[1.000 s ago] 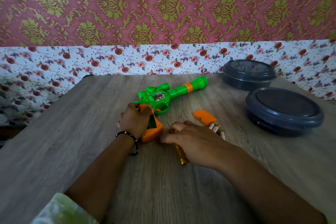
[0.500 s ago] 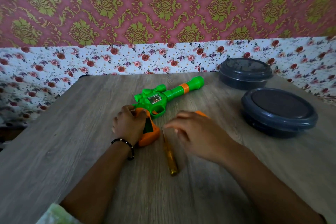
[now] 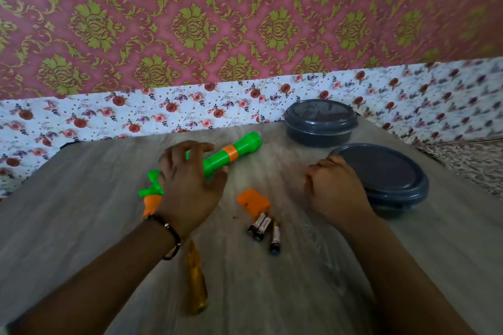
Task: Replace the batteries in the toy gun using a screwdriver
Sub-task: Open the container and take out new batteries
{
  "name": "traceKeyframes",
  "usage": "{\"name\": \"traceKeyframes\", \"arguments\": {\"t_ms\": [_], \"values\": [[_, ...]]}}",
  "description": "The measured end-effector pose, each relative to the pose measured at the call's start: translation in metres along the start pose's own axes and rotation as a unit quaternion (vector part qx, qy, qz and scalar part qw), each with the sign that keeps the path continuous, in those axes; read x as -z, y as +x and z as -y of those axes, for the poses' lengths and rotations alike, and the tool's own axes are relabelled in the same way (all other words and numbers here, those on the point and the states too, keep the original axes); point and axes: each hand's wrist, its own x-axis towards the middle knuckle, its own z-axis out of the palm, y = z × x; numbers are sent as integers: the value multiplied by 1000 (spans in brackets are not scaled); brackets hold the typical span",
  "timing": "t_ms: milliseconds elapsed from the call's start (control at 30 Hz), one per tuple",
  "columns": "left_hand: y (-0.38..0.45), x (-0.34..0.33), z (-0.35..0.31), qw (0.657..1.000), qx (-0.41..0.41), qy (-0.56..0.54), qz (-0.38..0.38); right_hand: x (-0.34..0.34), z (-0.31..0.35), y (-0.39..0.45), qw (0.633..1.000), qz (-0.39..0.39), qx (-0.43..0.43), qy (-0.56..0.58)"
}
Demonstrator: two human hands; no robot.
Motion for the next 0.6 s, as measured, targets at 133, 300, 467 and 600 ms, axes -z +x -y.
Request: {"name": "traceKeyframes", "arguments": {"t_ms": [133, 300, 467, 600], "values": [[34, -35, -36, 993, -92, 26, 66, -5, 3, -3, 997, 58, -46, -24], [93, -86, -79, 967, -189, 70, 157, -17, 14, 2, 993, 98, -57, -17], [135, -140, -102, 939, -229, 122, 224, -28, 14, 9, 994, 94, -55, 11], [151, -167, -108, 926, -217, 118, 286, -34, 15, 13, 994, 84, -68, 31]]}}
